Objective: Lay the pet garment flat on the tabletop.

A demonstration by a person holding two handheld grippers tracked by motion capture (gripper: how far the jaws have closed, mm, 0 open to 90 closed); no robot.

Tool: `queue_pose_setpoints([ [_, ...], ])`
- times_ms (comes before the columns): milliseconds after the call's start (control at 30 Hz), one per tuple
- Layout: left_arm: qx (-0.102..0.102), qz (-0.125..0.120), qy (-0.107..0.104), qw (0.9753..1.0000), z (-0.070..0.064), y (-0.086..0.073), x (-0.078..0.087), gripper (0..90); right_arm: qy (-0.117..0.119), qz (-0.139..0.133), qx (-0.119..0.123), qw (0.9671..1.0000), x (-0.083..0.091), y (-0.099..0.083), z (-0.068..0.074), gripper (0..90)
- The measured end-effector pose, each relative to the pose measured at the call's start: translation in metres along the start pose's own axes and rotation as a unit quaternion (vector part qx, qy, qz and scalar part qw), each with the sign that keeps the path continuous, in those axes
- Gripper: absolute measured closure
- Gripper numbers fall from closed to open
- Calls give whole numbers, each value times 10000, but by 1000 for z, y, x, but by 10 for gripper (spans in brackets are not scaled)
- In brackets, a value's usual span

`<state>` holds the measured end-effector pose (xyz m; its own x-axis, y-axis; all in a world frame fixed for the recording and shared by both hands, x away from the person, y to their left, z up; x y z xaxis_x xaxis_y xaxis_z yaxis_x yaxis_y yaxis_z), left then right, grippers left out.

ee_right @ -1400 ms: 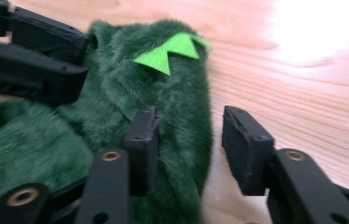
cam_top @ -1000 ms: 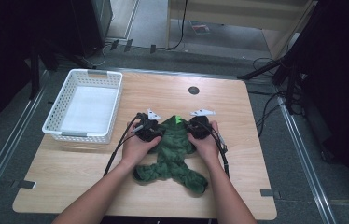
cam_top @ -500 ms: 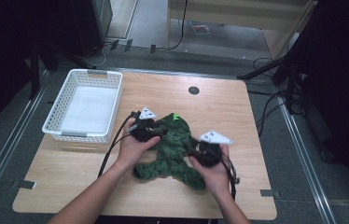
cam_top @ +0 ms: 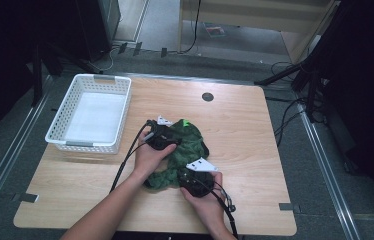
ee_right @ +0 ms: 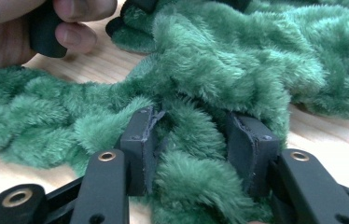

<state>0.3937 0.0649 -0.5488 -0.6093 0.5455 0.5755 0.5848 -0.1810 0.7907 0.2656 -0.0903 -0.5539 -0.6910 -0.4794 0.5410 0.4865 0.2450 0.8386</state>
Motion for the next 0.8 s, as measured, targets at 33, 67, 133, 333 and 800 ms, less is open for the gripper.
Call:
queue_pose_setpoints([
  [33, -30, 0, 52, 10000, 0, 1, -1, 536, -60, -18, 82, 9999, -1, 0, 2, 563],
  [67, -34, -12, 87, 10000, -1, 1, -1, 537, -124, -30, 159, 9998, -1, 0, 3, 613],
  [133, -111, -12, 230, 9997, -1, 2, -3, 545, -152, -47, 284, 9995, -2, -1, 3, 746],
  [333, -245, 1, 563, 9981, 3, 6, -7, 595, 4, 172, 339, 9993, 9, 2, -3, 870],
  [800, -270, -88, 455, 9986, 4, 8, -10, 538, 770, 403, 210, 9960, 32, -6, -25, 704],
])
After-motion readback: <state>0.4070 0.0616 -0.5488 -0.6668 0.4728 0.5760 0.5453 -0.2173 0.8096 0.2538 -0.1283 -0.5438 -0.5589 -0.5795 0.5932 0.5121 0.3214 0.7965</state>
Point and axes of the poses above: each handheld gripper's, and its own axes: x roughly backward along the jaws, y roughly out of its top, z roughly to its left, the point moved 1 cm from there along -x, roughly forward along the jaws, and after that the axes turned 7 degrees about -z, right-handed, at the moved point
